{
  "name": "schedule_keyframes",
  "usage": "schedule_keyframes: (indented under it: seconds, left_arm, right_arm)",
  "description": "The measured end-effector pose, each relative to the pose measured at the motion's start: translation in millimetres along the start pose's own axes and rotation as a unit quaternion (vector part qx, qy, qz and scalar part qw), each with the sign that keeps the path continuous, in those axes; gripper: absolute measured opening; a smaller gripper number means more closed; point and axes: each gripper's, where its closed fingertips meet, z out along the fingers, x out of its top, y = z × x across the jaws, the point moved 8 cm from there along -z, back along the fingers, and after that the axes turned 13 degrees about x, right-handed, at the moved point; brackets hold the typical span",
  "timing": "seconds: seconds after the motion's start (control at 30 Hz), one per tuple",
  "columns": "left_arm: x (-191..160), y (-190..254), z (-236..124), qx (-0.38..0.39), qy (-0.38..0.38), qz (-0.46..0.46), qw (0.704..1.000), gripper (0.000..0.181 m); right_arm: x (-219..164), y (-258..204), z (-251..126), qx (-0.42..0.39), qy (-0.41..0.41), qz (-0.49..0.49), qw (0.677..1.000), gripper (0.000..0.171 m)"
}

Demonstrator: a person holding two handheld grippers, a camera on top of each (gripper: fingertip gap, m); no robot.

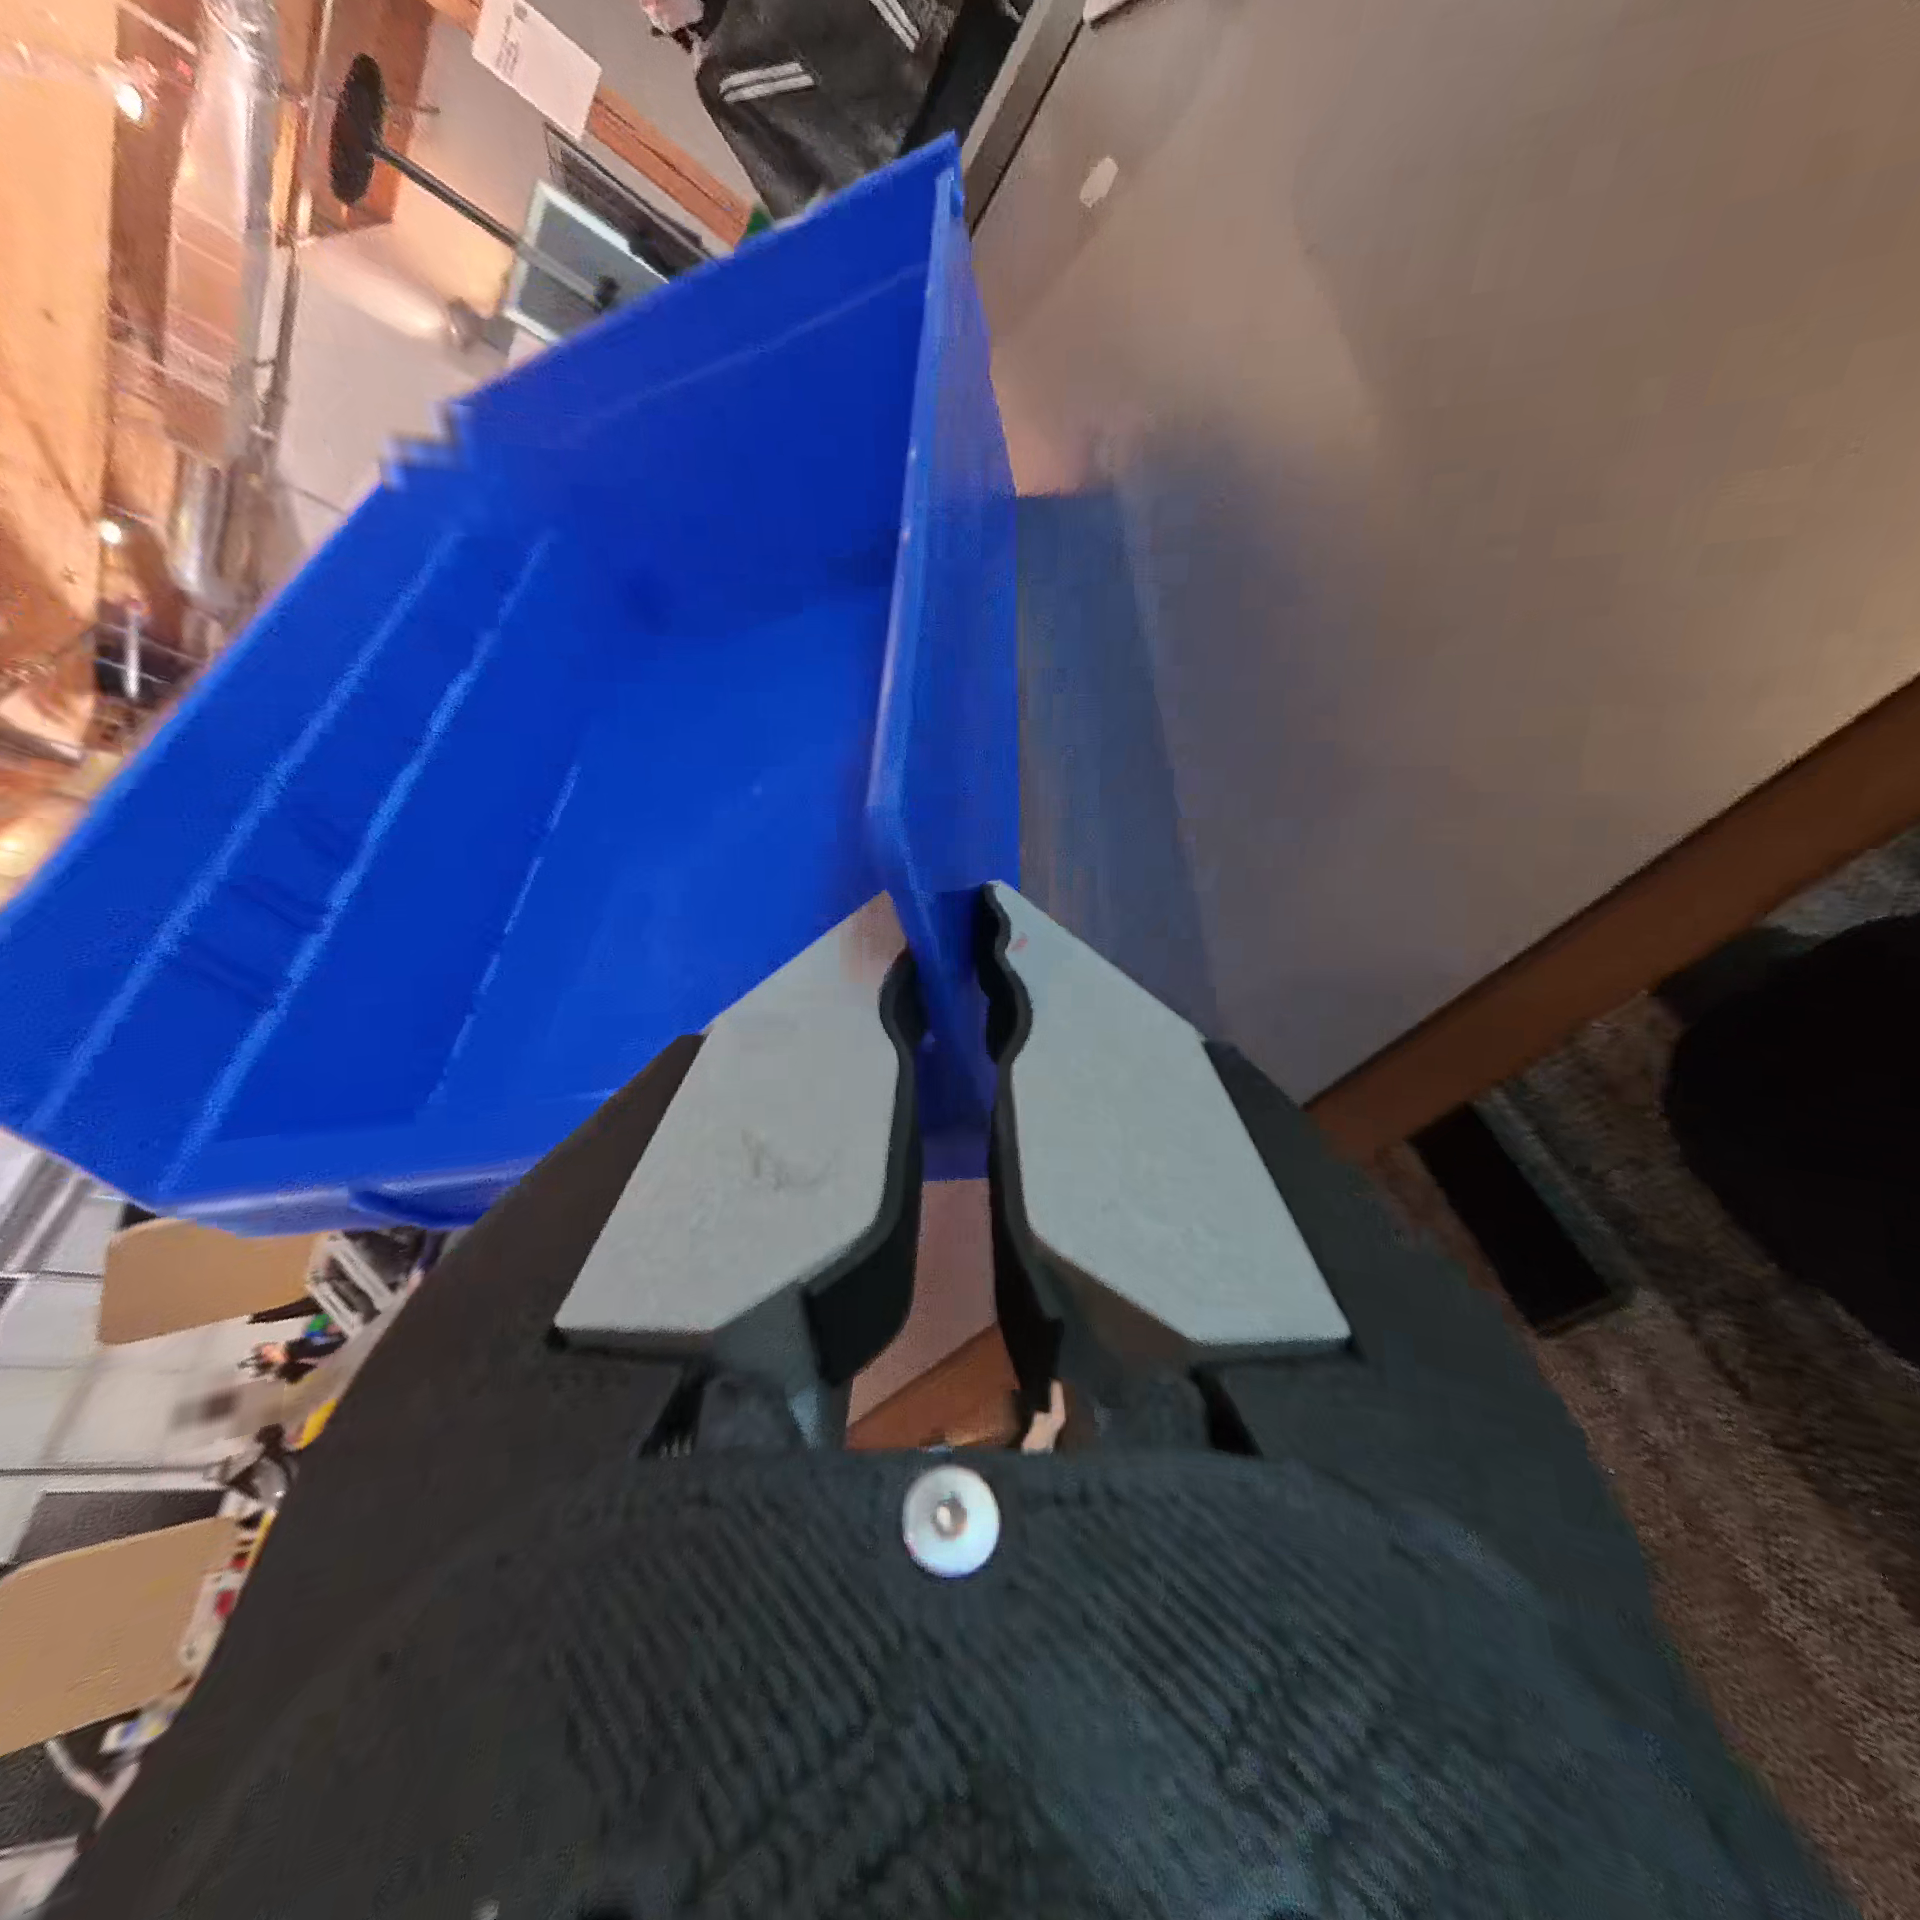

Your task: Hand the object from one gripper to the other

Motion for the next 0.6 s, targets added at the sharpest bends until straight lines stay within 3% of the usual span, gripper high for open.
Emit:
schedule_keyframes:
  seconds: [0.2,0.4,0.5,0.6]
  left_arm:
    - [-5.5,-11.5,-5.0,-0.024,-0.023,-0.082,0.996,0.006]
    - [-16.3,-25.9,-7.9,-0.054,-0.028,-0.185,0.981,0.006]
    - [-15.1,-33.8,-8.2,-0.049,-0.026,-0.213,0.976,0.006]
    - [-11.2,-43.5,-8.9,-0.043,-0.022,-0.235,0.971,0.006]
  right_arm:
    - [-15.1,-16.8,-54.5,-0.039,-0.059,0.002,0.997,0.050]
    - [-26.4,4.9,-129.7,-0.229,-0.092,0.014,0.969,0.042]
    - [-23.5,5.8,-141.2,-0.240,-0.095,0.012,0.966,0.027]
    - [-21.0,7.0,-145.2,-0.242,-0.084,0.027,0.966,0.023]
